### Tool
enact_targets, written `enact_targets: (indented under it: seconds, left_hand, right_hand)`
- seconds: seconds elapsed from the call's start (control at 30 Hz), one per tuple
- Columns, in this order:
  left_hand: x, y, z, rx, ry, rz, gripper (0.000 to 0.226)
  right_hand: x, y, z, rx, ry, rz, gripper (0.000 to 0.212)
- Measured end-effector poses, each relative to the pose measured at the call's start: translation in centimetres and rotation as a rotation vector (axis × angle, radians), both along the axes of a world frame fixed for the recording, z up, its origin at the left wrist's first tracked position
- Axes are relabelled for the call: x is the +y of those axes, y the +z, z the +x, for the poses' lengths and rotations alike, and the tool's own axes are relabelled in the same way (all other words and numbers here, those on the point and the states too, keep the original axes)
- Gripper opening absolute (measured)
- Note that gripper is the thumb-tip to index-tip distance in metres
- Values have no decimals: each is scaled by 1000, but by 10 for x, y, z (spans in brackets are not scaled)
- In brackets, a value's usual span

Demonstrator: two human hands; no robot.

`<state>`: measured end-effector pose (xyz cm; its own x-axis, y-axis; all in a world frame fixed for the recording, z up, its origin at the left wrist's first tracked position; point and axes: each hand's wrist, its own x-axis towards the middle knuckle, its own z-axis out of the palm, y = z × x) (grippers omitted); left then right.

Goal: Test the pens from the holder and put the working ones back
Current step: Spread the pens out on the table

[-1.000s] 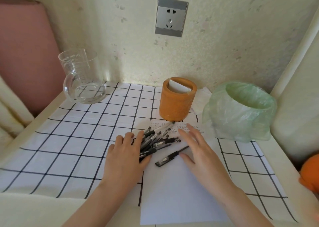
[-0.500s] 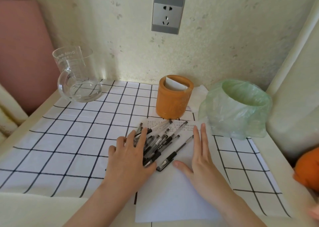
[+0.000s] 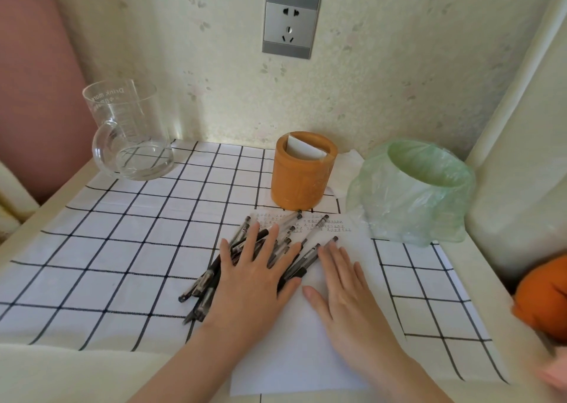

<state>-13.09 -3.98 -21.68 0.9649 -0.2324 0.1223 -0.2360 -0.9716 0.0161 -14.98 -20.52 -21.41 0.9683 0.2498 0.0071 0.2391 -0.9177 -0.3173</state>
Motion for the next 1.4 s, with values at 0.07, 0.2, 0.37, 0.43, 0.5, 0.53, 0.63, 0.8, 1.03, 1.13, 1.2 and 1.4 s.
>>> enact_targets:
  seconds: [0.07,0.2,0.37,0.43,0.5,0.53,0.63,0.8,1.03,1.13,1.2,1.4]
  left_hand:
    - [-4,1,-2,7,43,-16,57]
    - [-7,1,-7,37,146,-30,57]
    - [5,6,-10,93,281,-10,57]
    - [6,6,-12,79,328,18,52]
    - [3,6,-16,88,365,62,56]
    - [1,8,-17,105,378,75,61]
    - [-4,11,-16,142,405,64,72]
    - [3,22,-8,143,292,-27,73]
    - [36,23,-4,191,176,-97,72]
    - [46,23,-6,331,154,-91,75]
    - [46,19,-9,310,135,-78,66]
    - [44,19,-17,295,63,-90,75]
  right_hand:
    - [0,-2,-1,37,-5,-42,89]
    - [-3,-5,-2,61,-45,-85,93]
    - [-18,-2,-4,122,-67,-95,100]
    - [-25,1,-5,152,-72,-114,102]
    - [-28,4,-7,174,-78,-120,103]
    - [-27,5,-7,182,-79,-115,103]
    - [-24,8,-6,183,-76,-84,103]
    - [-9,21,1,103,7,-10,78]
    - [25,27,5,222,147,118,65]
    - [33,22,10,143,190,28,70]
    - [36,22,14,105,210,7,72]
    - [52,17,21,110,356,22,64]
